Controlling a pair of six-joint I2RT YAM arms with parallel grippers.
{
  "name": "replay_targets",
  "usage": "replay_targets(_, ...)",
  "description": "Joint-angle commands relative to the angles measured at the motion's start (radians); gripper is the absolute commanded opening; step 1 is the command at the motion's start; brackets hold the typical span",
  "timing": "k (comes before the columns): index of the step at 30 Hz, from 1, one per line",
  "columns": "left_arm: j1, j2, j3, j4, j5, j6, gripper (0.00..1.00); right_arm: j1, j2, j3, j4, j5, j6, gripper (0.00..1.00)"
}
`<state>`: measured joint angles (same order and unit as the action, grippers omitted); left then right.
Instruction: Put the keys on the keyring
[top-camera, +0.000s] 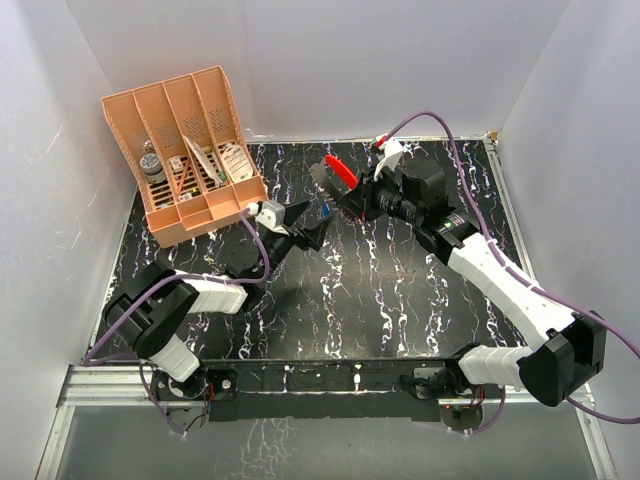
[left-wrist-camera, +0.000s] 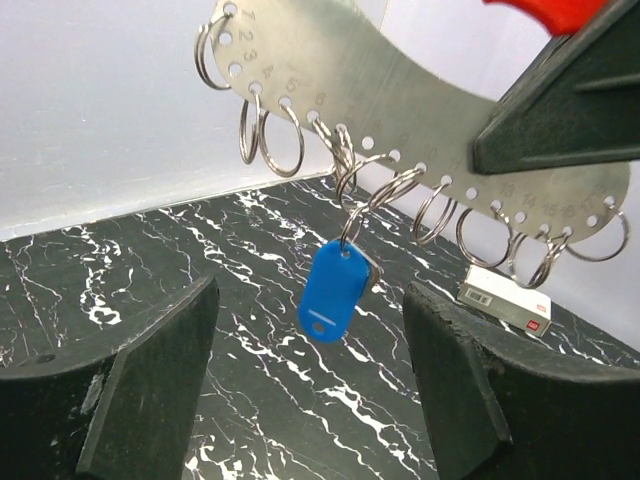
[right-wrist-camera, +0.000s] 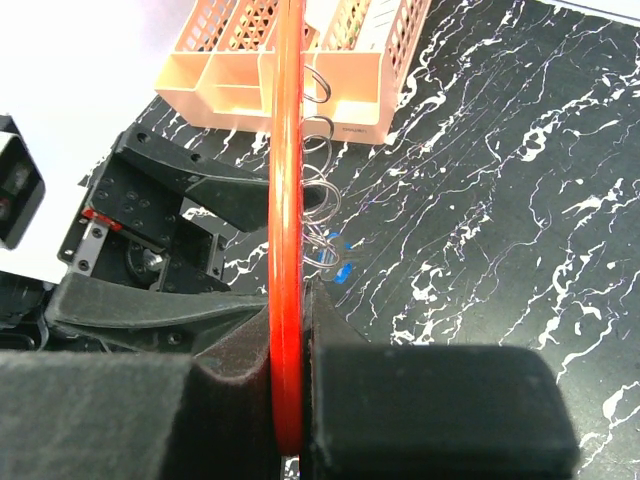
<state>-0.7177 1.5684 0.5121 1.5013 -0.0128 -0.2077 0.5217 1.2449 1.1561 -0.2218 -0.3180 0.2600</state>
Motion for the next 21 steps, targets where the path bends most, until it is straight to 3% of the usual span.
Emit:
replay_targets(1,-0.013,0.029,0.02,0.107,0.022,0.049,0.72,-0.003,-0.024,0.051,0.064,-0.018,0.02,0.0)
replay_targets(21,-0.075,0.188,0.099,0.283,-0.087,0.207,0.67,-0.003,-0.023,0.031,0.084,-0.041,0.044,0.0)
